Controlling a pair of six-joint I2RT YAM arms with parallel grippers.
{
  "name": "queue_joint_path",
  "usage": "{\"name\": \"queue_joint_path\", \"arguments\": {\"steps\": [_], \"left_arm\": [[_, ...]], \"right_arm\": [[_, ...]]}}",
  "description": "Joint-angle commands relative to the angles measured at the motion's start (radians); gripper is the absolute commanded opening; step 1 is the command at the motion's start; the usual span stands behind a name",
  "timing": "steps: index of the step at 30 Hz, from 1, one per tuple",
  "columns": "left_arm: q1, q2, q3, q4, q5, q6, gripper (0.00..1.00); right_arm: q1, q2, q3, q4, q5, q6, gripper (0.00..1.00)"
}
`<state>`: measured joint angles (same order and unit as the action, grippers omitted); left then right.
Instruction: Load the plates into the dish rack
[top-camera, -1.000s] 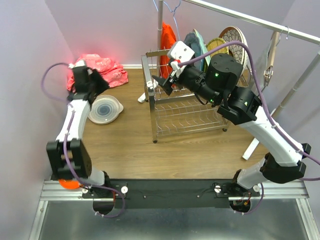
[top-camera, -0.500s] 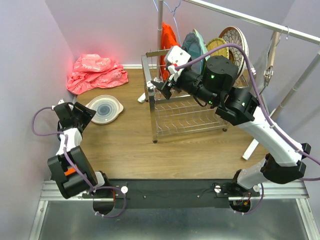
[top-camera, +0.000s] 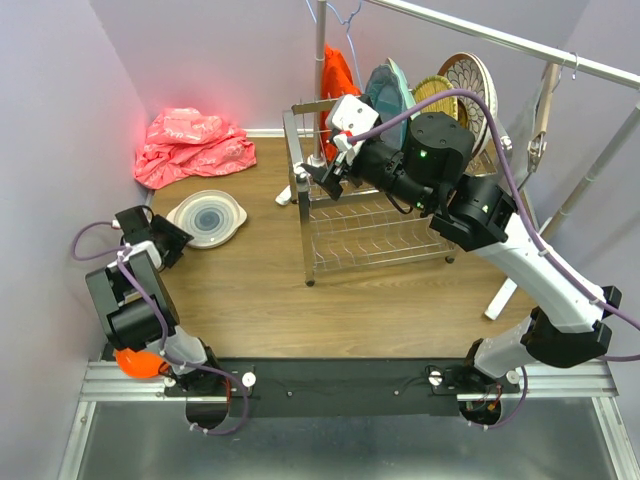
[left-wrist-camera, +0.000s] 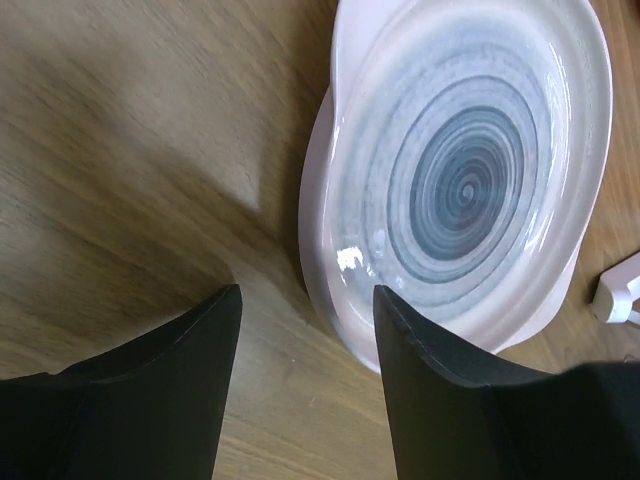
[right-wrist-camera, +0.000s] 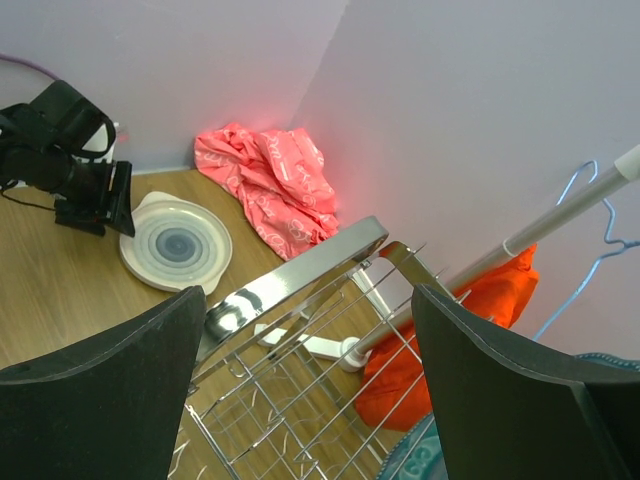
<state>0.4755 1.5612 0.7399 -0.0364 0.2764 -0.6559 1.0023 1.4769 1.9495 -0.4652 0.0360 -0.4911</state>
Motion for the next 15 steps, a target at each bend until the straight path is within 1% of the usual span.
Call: {"name": "queue_joint_path", "arguments": {"steps": [1,2,4,5,6,8,11,15], "left_arm": [[0.005,0.051,0.061,-0.025,-0.069,0.010,0.61],[0.005,0.059,0.067,-0.031,-0.071,0.010,0.57],[0.005,0.078,0.082,-0.033,-0.077,0.010,0.54],[0.005,0.083,0.087,-0.034,-0.078,0.010,0.47],[0.005,0.089,0.095,-0.036,-0.080,0.010,0.47],[0.005,0.105,0.098,-0.040,-0.082,0.010,0.43],[0.002,0.117,0.108,-0.051,-0.095,0.016,0.43],[-0.015,0.141,0.145,-0.092,-0.153,0.035,0.40]], "right_arm": [[0.005,-0.012,0.017,-0.007,-0.010,-0.012,0.91],[0.004,-0.012,0.019,-0.007,-0.010,-0.010,0.91],[0.005,-0.009,0.022,-0.007,-0.008,-0.009,0.91],[0.005,-0.007,0.022,-0.006,-0.011,-0.010,0.91],[0.004,-0.007,0.025,-0.007,-0.012,-0.010,0.91],[0.004,-0.004,0.026,-0.007,-0.010,-0.010,0.91],[0.005,0.002,0.034,-0.007,-0.010,-0.007,0.91],[0.004,0.006,0.045,-0.007,-0.016,-0.003,0.91]]}}
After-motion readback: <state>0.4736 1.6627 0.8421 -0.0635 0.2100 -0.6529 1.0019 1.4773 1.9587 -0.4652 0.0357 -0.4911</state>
